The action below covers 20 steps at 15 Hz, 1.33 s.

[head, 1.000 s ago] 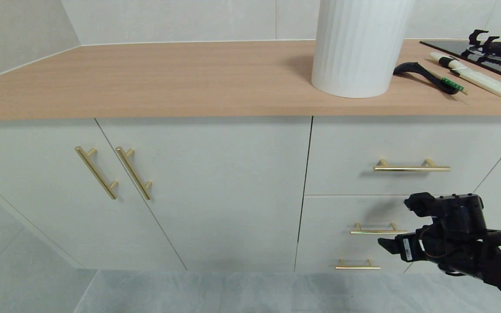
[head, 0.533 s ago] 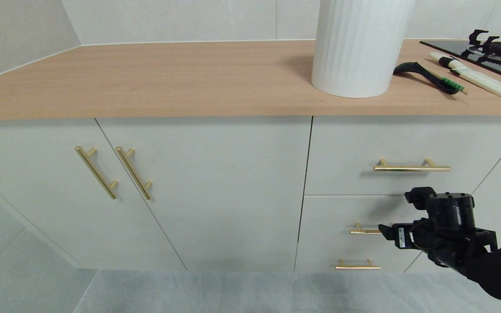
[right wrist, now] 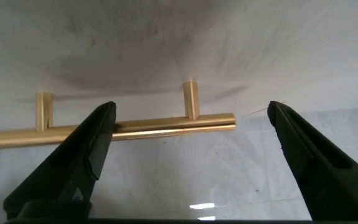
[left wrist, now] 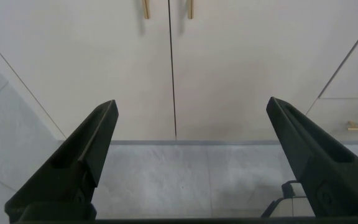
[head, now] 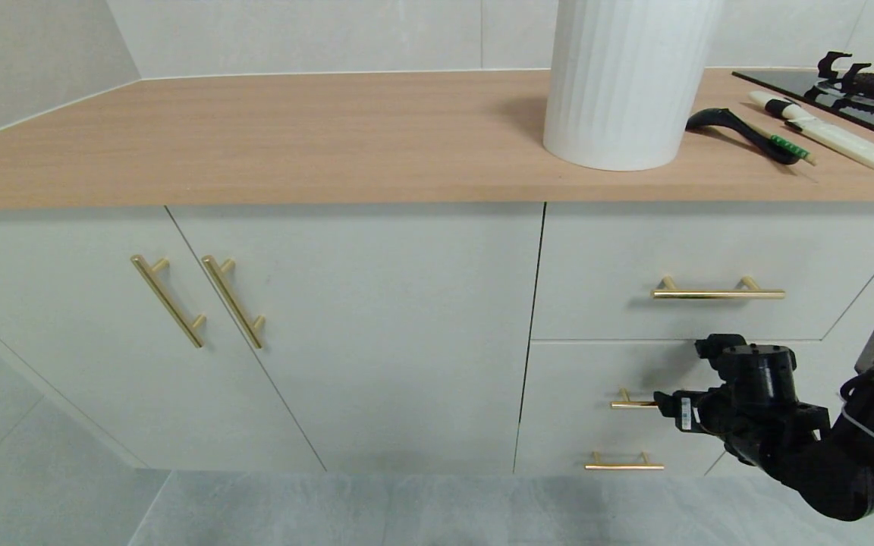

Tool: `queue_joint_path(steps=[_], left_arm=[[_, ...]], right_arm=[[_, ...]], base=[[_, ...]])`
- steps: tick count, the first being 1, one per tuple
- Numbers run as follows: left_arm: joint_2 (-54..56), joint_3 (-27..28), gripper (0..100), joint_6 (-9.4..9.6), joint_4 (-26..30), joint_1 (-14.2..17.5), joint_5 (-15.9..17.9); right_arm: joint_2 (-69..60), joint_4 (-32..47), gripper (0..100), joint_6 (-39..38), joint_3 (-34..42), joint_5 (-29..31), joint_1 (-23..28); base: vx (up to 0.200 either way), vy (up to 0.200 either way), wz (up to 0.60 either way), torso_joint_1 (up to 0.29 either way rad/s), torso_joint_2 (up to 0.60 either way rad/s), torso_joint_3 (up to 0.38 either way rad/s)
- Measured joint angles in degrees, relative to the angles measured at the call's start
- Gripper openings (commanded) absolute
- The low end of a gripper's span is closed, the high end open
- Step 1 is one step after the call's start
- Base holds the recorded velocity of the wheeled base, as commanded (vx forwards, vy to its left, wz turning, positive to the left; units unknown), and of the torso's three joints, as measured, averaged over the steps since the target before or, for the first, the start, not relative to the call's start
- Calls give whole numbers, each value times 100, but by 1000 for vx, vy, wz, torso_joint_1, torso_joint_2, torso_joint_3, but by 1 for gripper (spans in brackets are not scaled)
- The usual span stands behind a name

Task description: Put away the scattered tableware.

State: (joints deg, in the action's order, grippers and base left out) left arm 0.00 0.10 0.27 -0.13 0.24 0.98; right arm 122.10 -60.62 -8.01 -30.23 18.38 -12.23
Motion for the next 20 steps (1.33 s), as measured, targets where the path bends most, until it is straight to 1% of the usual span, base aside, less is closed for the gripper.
queue_joint_path(steps=[8, 11, 13, 14, 15, 17, 19, 20], left_arm=[[0, 0, 100, -2, -2, 0, -2], [0, 0, 100, 0, -2, 0, 0], [0, 0, 100, -2, -2, 0, -2], [0, 0, 100, 0, -2, 0, -2], [0, 0, 100, -2, 0, 0, 0], [0, 0, 100, 0, -2, -4, 0], [0, 0, 100, 0, -2, 0, 0], [0, 0, 100, 0, -2, 0, 0]], right_arm=[[218, -101, 100, 7, 39, -43, 2], [188, 57, 100, 155, 107, -62, 0], [-35, 396, 100, 350, 218, -202, 11], [-250, 736, 100, 416, 286, -301, 16], [-549, 1242, 100, 475, 330, -400, 16], [-1474, 2592, 100, 585, 308, -640, 2], [-2586, 4122, 100, 646, 50, -878, -72], [-3150, 4768, 100, 667, -121, -965, -124]], base=[[0, 0, 0, 0, 0, 0], [0, 0, 0, 0, 0, 0], [0, 0, 0, 0, 0, 0], [0, 0, 0, 0, 0, 0], [0, 0, 0, 0, 0, 0], [0, 0, 0, 0, 0, 0], [0, 0, 0, 0, 0, 0], [0, 0, 0, 0, 0, 0]])
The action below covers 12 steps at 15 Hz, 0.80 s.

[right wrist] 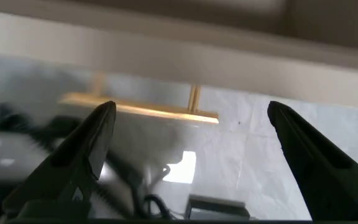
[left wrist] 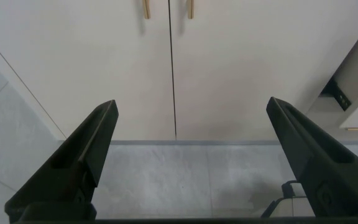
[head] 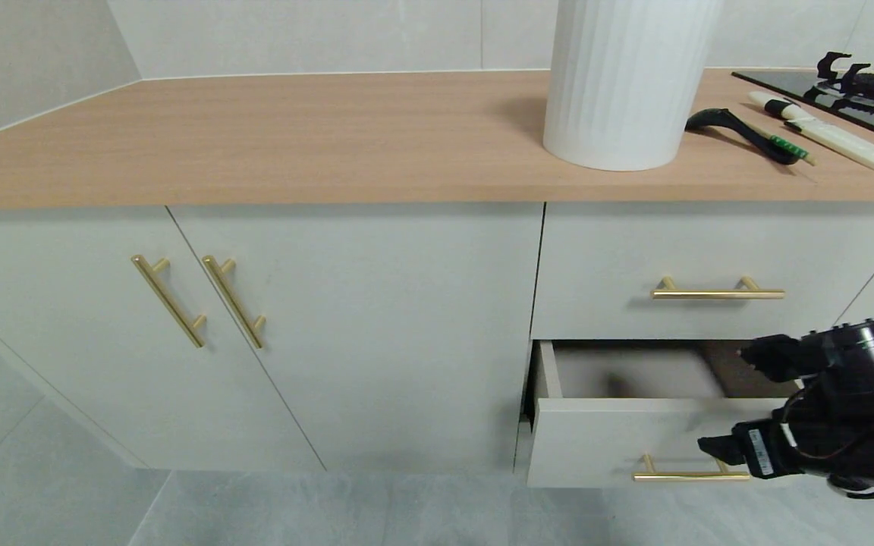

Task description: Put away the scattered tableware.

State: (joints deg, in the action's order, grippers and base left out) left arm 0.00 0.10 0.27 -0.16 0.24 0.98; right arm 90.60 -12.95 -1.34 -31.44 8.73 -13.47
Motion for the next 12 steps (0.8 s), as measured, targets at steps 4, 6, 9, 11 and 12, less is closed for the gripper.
queue_joint_path(steps=[4, 6, 9, 11, 12], left_arm=[[0, 0, 100, 0, 0, -4, 0], [0, 0, 100, -2, 0, 0, -2], [0, 0, 100, 0, 2, 0, 0], [0, 0, 100, -2, 0, 0, 0], [0, 0, 100, 0, 0, 0, 0]], right_arm=[[-1409, 749, 100, -60, -511, -167, -171], [-1519, 512, 100, -232, -529, -171, -193], [-1408, 157, 100, -445, -518, -169, -196], [-1246, 4, 100, -588, -511, -156, -196], [-1143, -88, 100, -651, -507, -140, -196]], base=[[0, 0, 0, 0, 0, 0], [0, 0, 0, 0, 0, 0], [0, 0, 0, 0, 0, 0], [0, 0, 0, 0, 0, 0], [0, 0, 0, 0, 0, 0]])
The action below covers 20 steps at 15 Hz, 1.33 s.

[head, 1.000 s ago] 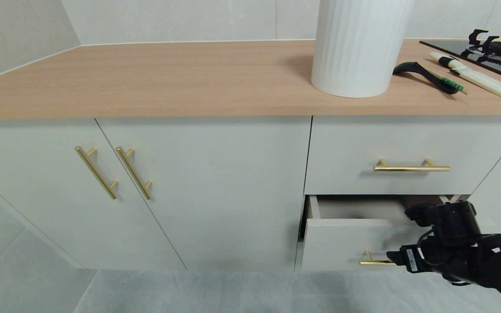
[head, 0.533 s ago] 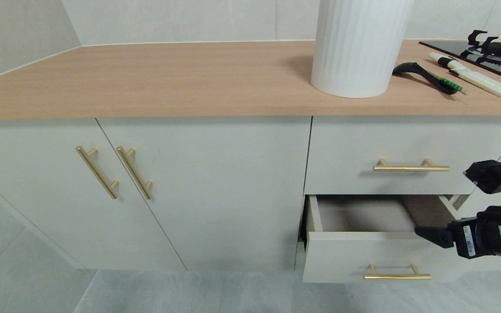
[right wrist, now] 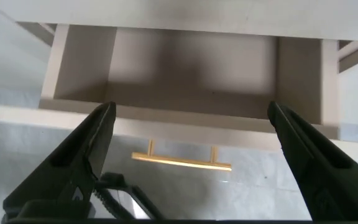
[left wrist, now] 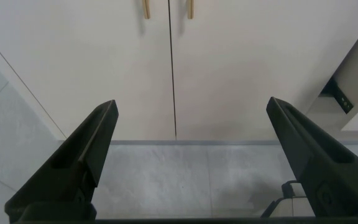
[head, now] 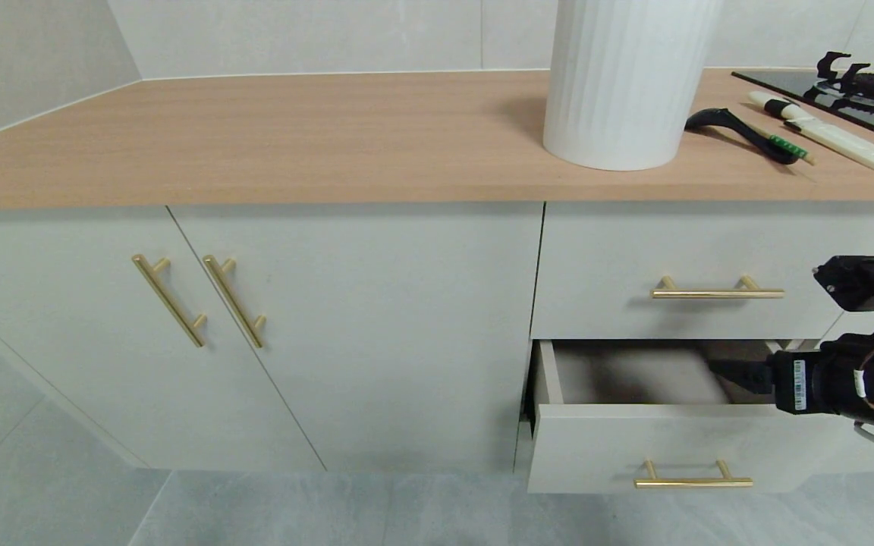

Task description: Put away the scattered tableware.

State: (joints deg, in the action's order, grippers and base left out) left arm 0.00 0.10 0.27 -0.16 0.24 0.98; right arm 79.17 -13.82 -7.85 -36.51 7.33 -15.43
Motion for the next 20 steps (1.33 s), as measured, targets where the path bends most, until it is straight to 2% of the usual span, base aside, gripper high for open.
queue_joint_path(steps=[3, 6, 10, 13, 20], left_arm=[[0, 0, 100, 0, 0, 0, -2], [0, 0, 100, 0, 2, 0, -2], [0, 0, 100, 0, 0, 0, 0], [0, 0, 100, 0, 0, 0, -2], [0, 0, 100, 0, 0, 0, 0]], right_arm=[[328, -489, 100, -68, 121, 129, 0], [783, -1349, 100, -62, 368, 422, -7], [1336, -1607, 100, -74, 492, 525, -96], [1758, -2244, 100, -63, 680, 575, -156], [1953, -2252, 100, -41, 837, 551, -177]], base=[[0, 0, 0, 0, 0, 0], [0, 0, 0, 0, 0, 0], [0, 0, 0, 0, 0, 0], [0, 0, 0, 0, 0, 0], [0, 0, 0, 0, 0, 0]])
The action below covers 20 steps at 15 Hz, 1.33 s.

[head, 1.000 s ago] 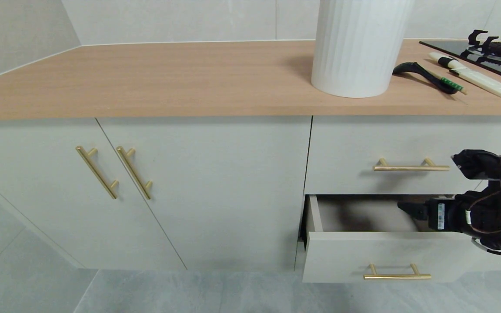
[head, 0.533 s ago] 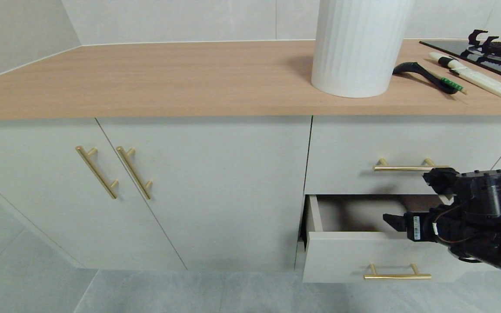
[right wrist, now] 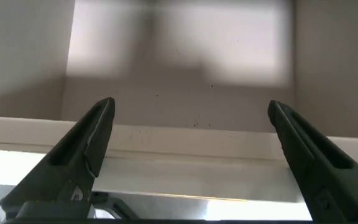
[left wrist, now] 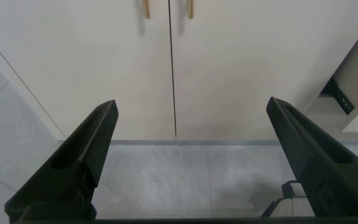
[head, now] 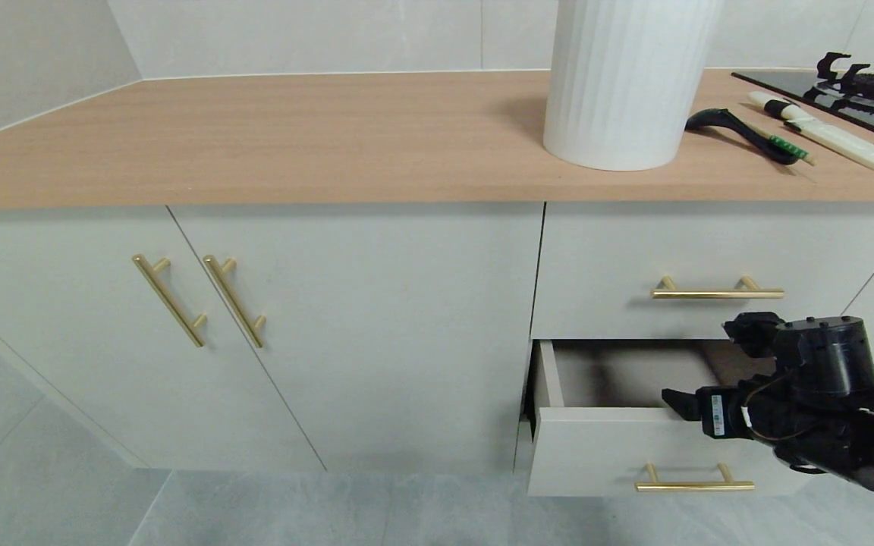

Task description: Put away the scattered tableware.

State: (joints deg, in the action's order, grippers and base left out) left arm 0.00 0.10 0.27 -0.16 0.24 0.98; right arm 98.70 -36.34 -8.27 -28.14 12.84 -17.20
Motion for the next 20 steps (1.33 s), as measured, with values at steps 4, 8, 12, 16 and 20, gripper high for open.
queue_joint_path(steps=[4, 8, 12, 16, 20], left_arm=[[0, 0, 100, 0, 0, 0, 0], [0, 0, 100, 0, 0, 0, 0], [0, 0, 100, 0, 0, 0, 0], [0, 0, 100, -2, 2, -2, 0], [0, 0, 100, -2, 2, 0, 0]], right_arm=[[-305, 853, 100, 26, -44, -112, 4], [-691, 1851, 100, 436, -173, -340, 0], [-939, 2583, 100, 692, -174, -340, -178], [-1229, 3473, 100, 1163, -130, -340, -488], [-1410, 3907, 100, 1486, -28, -301, -716]], base=[[0, 0, 0, 0, 0, 0], [0, 0, 0, 0, 0, 0], [0, 0, 0, 0, 0, 0], [0, 0, 0, 0, 0, 0], [0, 0, 0, 0, 0, 0]])
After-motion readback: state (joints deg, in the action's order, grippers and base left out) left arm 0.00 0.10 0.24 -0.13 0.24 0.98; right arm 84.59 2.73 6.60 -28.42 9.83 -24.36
